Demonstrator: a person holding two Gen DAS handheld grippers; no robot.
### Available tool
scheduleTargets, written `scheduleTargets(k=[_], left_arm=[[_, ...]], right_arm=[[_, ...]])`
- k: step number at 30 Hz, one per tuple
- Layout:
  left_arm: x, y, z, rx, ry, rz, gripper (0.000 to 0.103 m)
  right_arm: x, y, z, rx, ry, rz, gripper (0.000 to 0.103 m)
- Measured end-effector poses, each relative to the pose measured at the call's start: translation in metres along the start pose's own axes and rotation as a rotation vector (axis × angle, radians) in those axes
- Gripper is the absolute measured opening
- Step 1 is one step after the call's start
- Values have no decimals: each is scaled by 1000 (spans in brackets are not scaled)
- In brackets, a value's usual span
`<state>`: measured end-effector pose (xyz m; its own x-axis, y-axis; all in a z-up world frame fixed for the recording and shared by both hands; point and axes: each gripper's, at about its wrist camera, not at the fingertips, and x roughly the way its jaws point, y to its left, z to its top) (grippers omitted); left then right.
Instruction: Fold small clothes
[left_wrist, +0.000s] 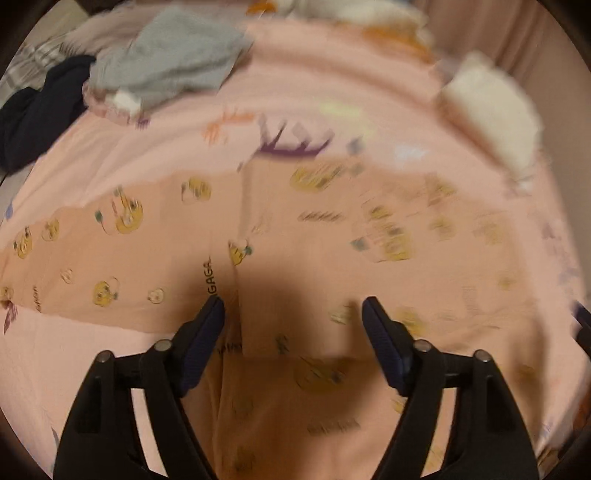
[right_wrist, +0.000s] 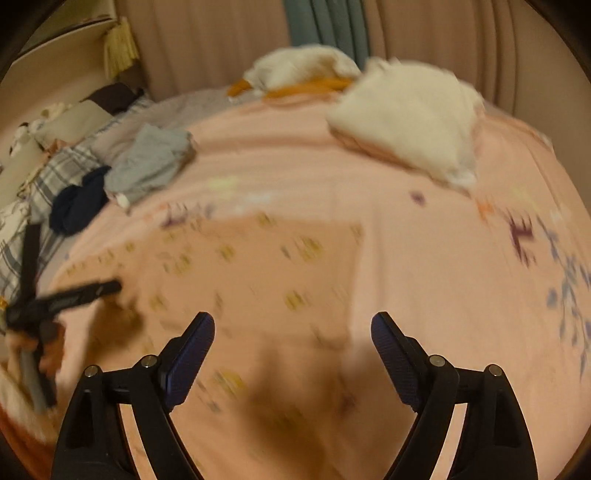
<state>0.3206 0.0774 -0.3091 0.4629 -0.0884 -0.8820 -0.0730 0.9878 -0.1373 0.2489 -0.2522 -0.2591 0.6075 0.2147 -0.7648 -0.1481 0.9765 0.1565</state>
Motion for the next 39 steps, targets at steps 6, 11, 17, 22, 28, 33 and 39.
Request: scheduleTargets(k=[6, 11, 17, 22, 28, 33, 39], left_arm=[[2, 4, 10, -64, -52, -52, 14], [-15, 21, 36, -131, -143, -70, 11], [0, 46, 28, -172, -97, 33, 21], [-8, 68, 16, -194, -87, 14, 56], [-53, 132, 5, -222, -159, 194, 82], [-62, 244, -34, -628, -107, 27, 82], [-65, 326, -65, -978, -226, -193, 82]], right_arm=[[-1, -27, -18, 9, 12, -106, 86], [-7, -33, -12, 47, -17, -76, 86], [22, -14, -10, 4, -10, -66, 86], [60, -7, -16, 20, 61, -62, 83], [67, -23, -28, 49, 76, -143, 81], [69, -15, -36, 2, 48, -195, 81], [68, -20, -36, 31, 32, -176, 82]])
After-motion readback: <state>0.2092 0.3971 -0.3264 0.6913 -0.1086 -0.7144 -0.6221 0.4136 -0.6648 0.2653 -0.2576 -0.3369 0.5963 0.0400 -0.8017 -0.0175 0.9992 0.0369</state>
